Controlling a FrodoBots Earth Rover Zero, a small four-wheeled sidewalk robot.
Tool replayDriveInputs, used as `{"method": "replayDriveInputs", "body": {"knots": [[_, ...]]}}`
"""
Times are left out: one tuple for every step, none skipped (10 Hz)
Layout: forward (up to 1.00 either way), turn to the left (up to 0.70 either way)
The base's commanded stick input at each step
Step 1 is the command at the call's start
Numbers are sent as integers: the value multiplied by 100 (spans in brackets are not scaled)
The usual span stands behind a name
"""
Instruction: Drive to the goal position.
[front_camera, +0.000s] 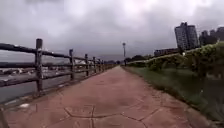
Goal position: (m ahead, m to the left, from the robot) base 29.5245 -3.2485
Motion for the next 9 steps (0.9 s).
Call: {"method": "replayDriveInputs", "body": {"knots": [[100, 0], [100, 0], [100, 0], [100, 0], [100, 0], [100, 0], [100, 0], [100, 0], [100, 7]]}}
